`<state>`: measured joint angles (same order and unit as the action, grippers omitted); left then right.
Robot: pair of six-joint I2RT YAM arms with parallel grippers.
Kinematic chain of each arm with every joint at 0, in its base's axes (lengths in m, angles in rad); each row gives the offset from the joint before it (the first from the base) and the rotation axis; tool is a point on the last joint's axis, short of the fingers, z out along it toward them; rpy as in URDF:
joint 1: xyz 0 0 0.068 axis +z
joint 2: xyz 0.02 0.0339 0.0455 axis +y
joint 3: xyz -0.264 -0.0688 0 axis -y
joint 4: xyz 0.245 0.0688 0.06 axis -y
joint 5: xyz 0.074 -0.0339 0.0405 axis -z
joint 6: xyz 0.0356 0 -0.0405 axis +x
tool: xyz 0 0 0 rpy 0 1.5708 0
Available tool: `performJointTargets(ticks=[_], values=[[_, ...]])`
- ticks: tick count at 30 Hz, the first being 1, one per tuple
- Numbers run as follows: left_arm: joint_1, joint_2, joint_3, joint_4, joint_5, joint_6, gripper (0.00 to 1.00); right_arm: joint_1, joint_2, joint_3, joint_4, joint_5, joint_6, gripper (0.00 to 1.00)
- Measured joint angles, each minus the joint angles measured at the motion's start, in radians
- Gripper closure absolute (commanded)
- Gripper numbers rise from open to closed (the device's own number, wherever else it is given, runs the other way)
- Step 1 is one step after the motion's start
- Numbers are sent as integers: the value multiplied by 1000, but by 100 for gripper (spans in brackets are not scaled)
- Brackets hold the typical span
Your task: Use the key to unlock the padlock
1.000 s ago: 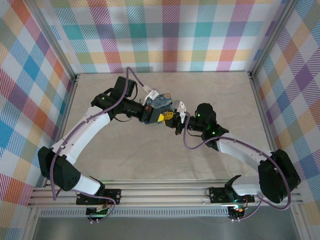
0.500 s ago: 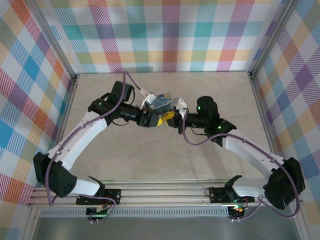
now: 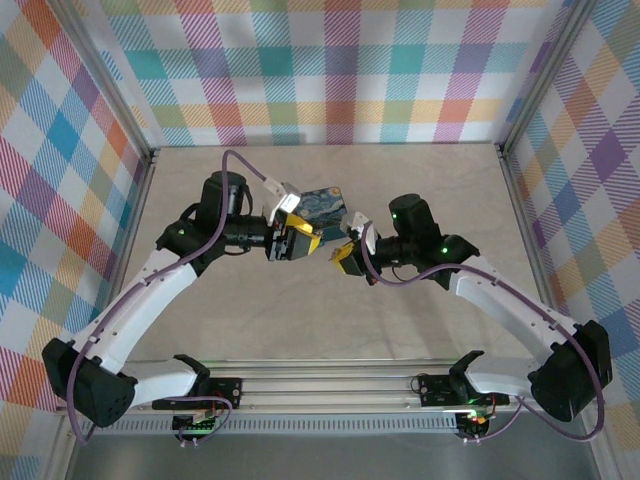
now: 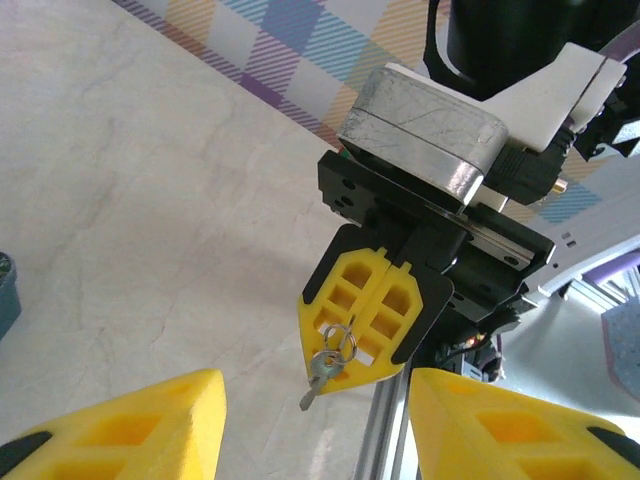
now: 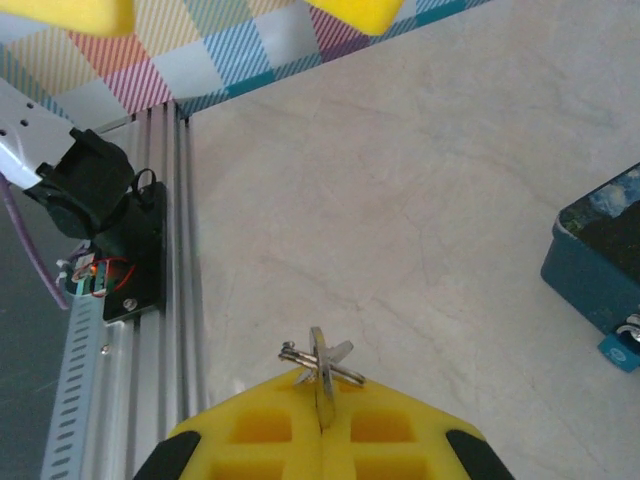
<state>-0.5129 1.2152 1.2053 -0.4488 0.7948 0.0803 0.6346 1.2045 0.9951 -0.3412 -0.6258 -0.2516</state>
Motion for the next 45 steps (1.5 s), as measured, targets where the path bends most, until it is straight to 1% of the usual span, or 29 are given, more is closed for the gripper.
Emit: performJointTargets(ticks=[7, 12, 17, 30, 33, 35, 38, 41, 43, 44, 45], values=[[-38, 95, 28, -1, 60, 14, 47, 0, -3, 0, -20, -16, 2, 100], [-61, 130, 37, -12, 60, 14, 54, 0, -3, 0, -20, -27, 4, 100], [-65, 163, 56, -23, 61, 15, 56, 0, -3, 0, -19, -47, 8, 100], [-81, 177, 69, -43, 90, 15, 55, 0, 6, 0, -19, -71, 11, 100], [-82, 177, 69, -47, 100, 16, 57, 0, 11, 0, -20, -72, 11, 100], [-82, 177, 69, -48, 106, 18, 61, 0, 11, 0, -19, -72, 12, 100], [-87, 185, 69, -54, 110, 23, 72, 0, 11, 0, -19, -72, 19, 100], [-91, 197, 69, -66, 117, 25, 77, 0, 11, 0, -16, -72, 26, 100], [-92, 203, 69, -69, 126, 27, 89, 0, 11, 0, -23, -71, 28, 100], [-92, 203, 69, -71, 130, 29, 97, 0, 11, 0, -29, -70, 31, 100], [-92, 203, 71, -75, 132, 23, 100, 0, 11, 0, -33, -65, 33, 99]])
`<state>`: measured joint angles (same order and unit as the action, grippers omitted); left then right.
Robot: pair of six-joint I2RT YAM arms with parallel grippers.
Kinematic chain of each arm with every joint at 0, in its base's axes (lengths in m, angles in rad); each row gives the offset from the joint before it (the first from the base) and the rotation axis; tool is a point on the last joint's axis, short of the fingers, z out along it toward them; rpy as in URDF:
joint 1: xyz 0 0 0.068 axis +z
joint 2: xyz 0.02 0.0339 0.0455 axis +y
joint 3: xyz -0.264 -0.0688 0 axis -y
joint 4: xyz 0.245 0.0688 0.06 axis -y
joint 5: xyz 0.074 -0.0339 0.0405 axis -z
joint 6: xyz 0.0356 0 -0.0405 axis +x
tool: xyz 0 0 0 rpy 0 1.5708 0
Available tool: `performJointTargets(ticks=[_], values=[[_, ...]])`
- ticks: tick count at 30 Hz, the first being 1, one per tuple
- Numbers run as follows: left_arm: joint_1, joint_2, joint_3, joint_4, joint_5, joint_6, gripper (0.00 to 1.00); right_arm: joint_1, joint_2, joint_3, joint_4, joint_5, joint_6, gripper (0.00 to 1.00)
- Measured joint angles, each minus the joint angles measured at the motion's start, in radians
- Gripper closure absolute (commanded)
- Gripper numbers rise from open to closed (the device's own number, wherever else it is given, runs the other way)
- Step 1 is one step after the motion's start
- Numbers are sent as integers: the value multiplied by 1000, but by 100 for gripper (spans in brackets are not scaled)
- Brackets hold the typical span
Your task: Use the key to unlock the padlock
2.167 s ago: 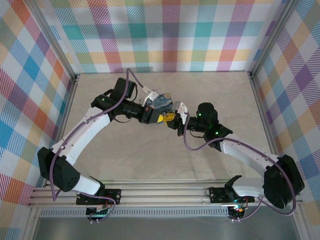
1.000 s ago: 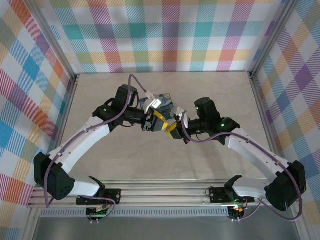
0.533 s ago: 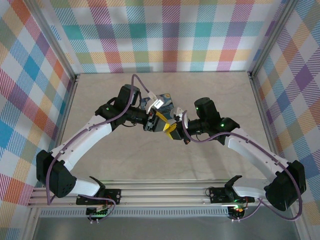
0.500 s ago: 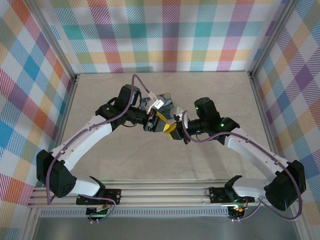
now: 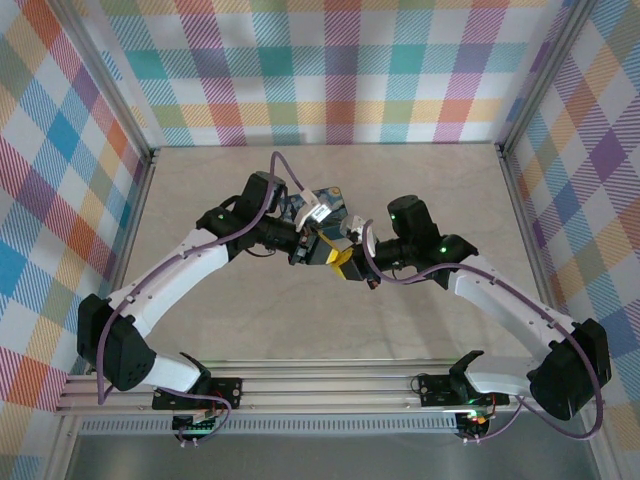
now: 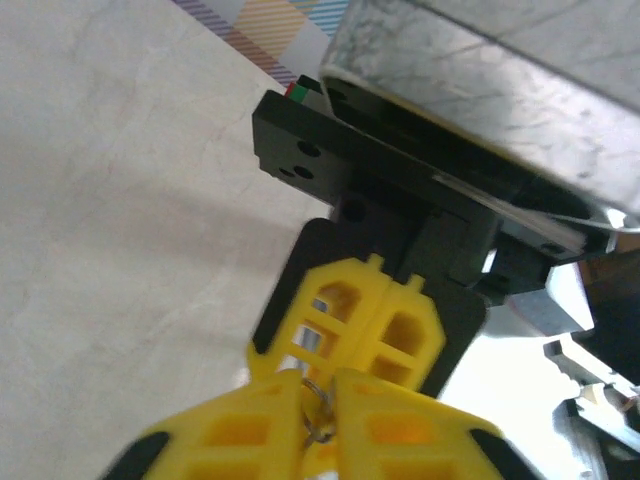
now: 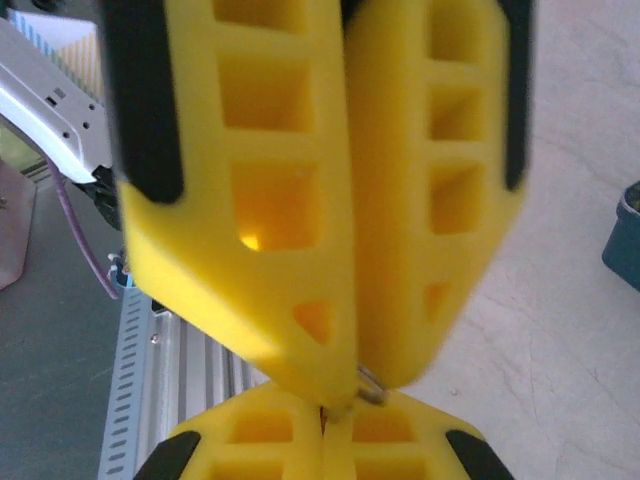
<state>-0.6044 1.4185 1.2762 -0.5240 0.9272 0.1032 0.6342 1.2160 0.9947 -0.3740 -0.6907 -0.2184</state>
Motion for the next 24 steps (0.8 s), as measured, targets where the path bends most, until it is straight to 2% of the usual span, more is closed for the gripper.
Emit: performJointTargets(ticks=[1, 2, 3, 6, 8, 11, 15, 24], values=[[0, 0, 2, 0, -2, 4, 100, -1, 0, 0, -1, 2, 2, 92], [0, 0, 2, 0, -4, -7, 100, -1, 0, 0, -1, 7, 6, 81], [0, 0, 2, 0, -13, -10, 100, -1, 0, -1, 4, 13, 16, 75], [13, -2, -8, 32, -35, -57, 100, -9, -20, -28, 69, 43, 64, 64], [30, -11, -40, 85, -44, -111, 100, -26, -57, -66, 131, 59, 126, 60], [80, -44, -129, 204, -55, -222, 100, -80, -108, -108, 209, 80, 244, 56], [122, -80, -220, 368, -58, -380, 100, -146, -122, -117, 306, 93, 438, 56], [125, -108, -303, 741, -98, -692, 100, -157, -82, -202, 627, 72, 862, 60]])
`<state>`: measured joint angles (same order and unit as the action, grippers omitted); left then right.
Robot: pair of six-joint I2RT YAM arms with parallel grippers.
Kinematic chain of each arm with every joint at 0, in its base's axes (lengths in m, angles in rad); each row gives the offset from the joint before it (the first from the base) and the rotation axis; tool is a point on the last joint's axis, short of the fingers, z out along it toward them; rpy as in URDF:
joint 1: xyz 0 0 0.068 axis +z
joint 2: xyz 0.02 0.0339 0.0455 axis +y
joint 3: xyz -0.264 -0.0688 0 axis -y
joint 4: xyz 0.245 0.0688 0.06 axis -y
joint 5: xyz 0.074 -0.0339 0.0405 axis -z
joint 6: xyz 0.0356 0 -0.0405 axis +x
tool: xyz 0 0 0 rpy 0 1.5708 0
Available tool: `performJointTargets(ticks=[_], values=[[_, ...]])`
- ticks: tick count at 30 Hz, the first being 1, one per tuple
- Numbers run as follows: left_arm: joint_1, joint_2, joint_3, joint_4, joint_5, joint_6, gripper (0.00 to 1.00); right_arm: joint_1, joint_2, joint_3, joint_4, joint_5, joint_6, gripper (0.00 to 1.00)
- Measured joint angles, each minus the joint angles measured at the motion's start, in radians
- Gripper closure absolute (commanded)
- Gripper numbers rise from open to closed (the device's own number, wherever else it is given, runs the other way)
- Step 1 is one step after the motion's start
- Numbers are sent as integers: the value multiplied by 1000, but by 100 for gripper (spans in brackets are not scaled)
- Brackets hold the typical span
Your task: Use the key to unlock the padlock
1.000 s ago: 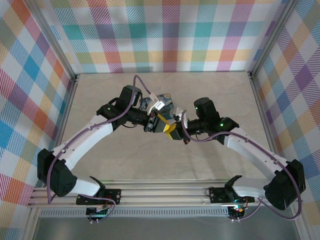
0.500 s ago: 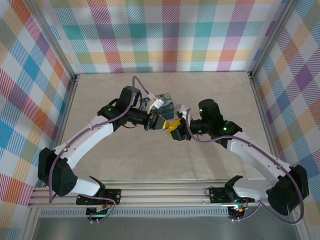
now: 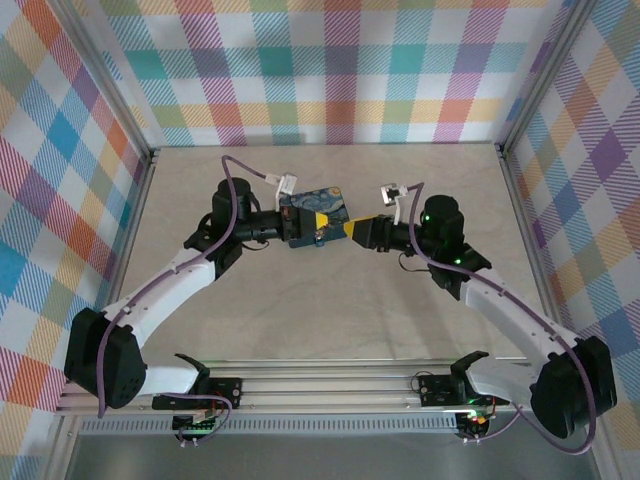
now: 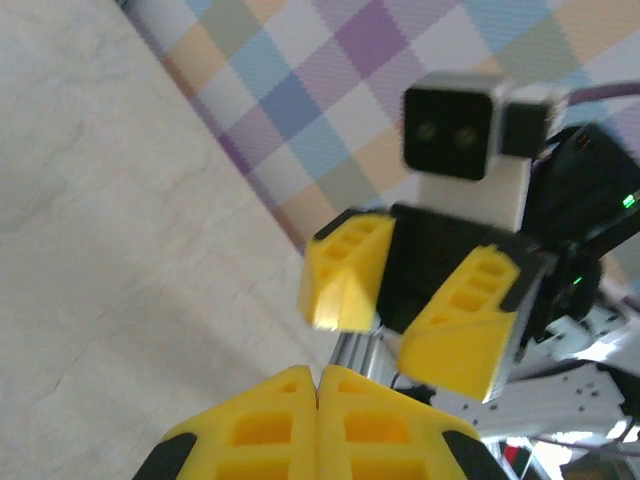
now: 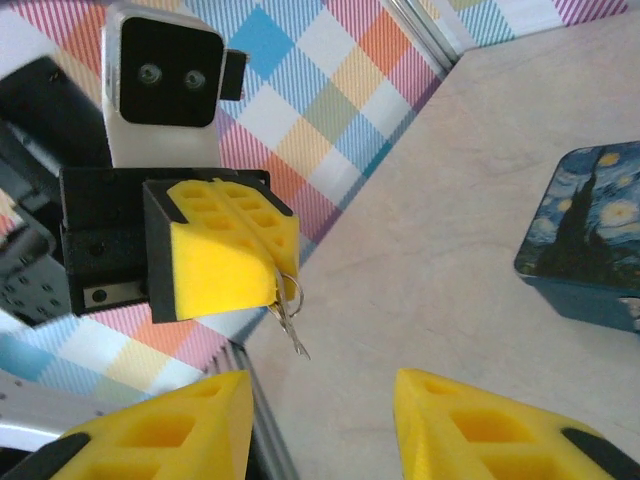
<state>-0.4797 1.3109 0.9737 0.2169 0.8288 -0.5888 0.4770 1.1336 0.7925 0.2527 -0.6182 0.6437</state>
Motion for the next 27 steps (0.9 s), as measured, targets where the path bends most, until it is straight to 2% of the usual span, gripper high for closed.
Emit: performJointTargets(ticks=[9, 16, 27], values=[[-4, 0, -12, 154, -25, -143, 100, 0, 16, -13, 171, -29, 186, 62], [-24, 2, -12, 204, -27, -186, 100, 0, 42, -13, 236, -31, 228, 63], [-39, 17, -12, 232, -30, -212, 100, 2, 83, -13, 301, -60, 264, 71]])
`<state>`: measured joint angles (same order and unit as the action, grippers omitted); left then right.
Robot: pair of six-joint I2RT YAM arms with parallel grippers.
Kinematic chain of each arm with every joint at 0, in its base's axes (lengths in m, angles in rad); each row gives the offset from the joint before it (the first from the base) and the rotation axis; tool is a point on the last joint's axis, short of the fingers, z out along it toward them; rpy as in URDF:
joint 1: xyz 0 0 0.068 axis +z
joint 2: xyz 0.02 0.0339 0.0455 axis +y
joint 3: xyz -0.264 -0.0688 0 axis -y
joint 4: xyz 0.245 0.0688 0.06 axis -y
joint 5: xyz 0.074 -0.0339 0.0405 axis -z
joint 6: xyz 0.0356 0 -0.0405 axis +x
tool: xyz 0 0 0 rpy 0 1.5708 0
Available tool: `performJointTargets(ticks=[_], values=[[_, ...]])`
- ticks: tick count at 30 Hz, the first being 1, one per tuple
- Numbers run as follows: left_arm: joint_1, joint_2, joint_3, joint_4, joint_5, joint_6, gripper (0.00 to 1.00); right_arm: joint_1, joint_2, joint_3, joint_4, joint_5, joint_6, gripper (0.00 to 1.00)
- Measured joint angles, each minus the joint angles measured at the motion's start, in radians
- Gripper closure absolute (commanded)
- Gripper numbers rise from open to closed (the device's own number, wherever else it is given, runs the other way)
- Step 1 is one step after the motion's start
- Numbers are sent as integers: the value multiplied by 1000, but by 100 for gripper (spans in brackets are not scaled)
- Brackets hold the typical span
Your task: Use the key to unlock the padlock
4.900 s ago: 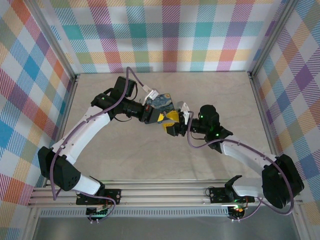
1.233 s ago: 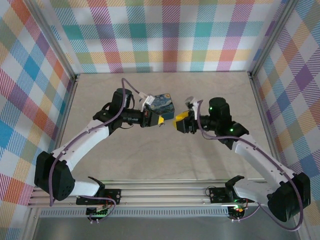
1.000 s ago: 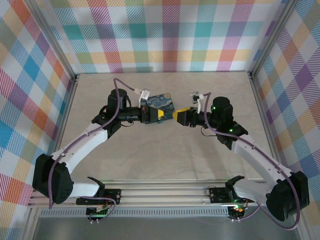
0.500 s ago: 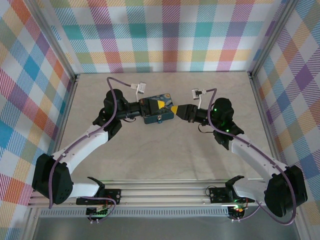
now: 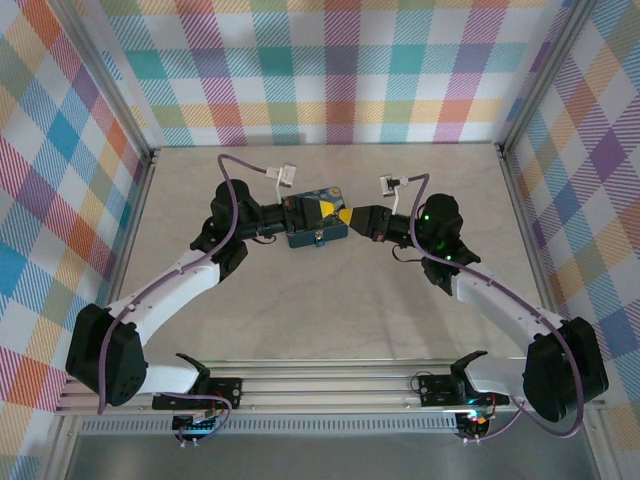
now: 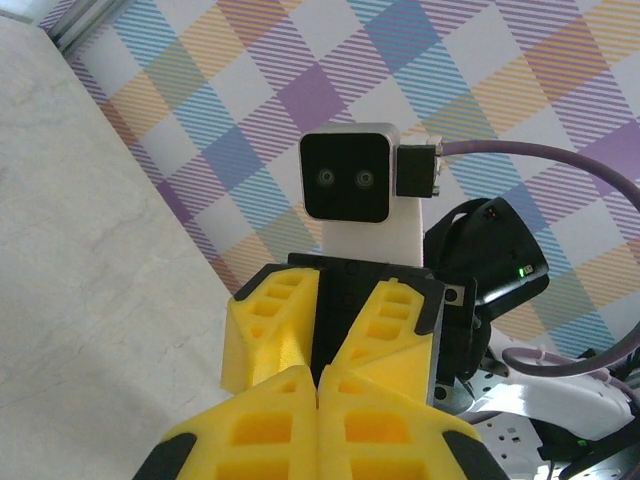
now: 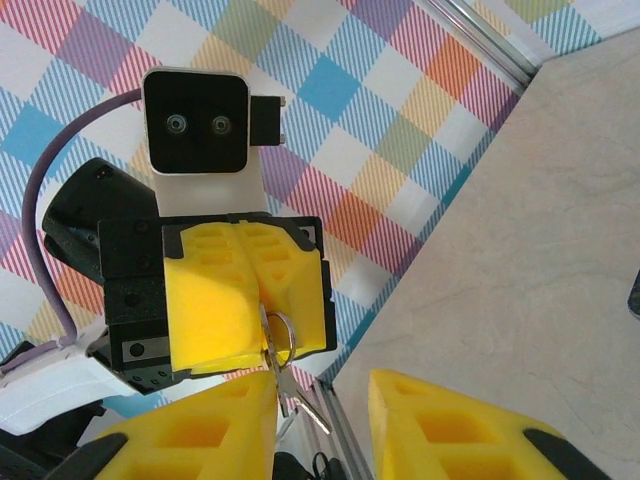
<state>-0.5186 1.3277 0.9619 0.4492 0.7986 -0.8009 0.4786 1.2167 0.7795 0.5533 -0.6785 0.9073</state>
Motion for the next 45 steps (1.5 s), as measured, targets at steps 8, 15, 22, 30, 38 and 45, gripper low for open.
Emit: performJointTargets(ticks=[8, 15, 22, 30, 38, 45], values=[[-8, 6, 0, 3, -6, 0, 100, 7, 7, 0, 48, -19, 10, 97], [-8, 3, 39, -130, -8, 95, 93, 6, -4, 40, -92, -34, -133, 100], [-10, -67, 117, -497, -68, 382, 56, 13, -11, 373, -735, -10, -598, 100], [-3, -134, 101, -677, -111, 615, 54, 24, 65, 584, -1268, 50, -1016, 100], [-8, -104, 62, -555, 21, 633, 59, 54, 103, 606, -1480, 104, -1191, 100], [-40, -22, 62, -504, 122, 633, 57, 54, 102, 606, -1489, 52, -1208, 100]])
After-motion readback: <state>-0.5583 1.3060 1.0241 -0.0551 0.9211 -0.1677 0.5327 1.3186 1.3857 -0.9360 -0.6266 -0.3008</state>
